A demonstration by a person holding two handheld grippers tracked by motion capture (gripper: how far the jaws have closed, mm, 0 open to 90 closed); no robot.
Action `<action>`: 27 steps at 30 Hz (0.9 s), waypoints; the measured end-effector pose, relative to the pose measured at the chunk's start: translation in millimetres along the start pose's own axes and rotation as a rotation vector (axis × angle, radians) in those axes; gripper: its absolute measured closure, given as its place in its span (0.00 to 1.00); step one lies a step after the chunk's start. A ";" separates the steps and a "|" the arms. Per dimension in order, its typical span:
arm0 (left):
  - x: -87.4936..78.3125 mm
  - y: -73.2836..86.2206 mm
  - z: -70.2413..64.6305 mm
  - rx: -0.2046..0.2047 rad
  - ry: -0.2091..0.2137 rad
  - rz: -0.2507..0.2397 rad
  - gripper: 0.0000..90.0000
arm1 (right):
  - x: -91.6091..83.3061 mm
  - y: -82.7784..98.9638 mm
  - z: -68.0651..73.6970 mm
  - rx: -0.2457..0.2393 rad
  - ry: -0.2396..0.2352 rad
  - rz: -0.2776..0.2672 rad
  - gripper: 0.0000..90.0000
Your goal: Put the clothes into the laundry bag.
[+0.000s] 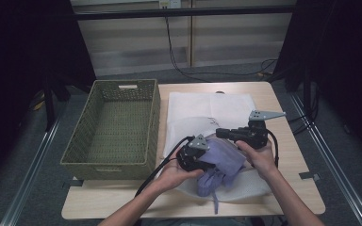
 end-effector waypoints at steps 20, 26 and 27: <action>21.7 16.9 2.3 0.027 -0.041 0.061 0.75 | 2.9 8.7 -2.5 0.014 -0.002 0.024 0.98; 30.4 21.1 3.0 0.039 -0.074 0.072 0.74 | 4.3 16.1 -2.3 0.015 -0.001 0.047 0.98; 29.8 22.6 4.3 0.051 -0.081 0.094 0.74 | 4.6 18.1 -2.1 0.017 -0.003 0.049 0.98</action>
Point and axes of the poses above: each handheld gripper's, and its own axes: x roughly forward along the jaws, y roughly out of its underside, z roughly to its left, the point moved 8 cm from there along x, roughly forward along the jaws, and after that the axes turned 7 degrees about z, right-handed, at the moved point
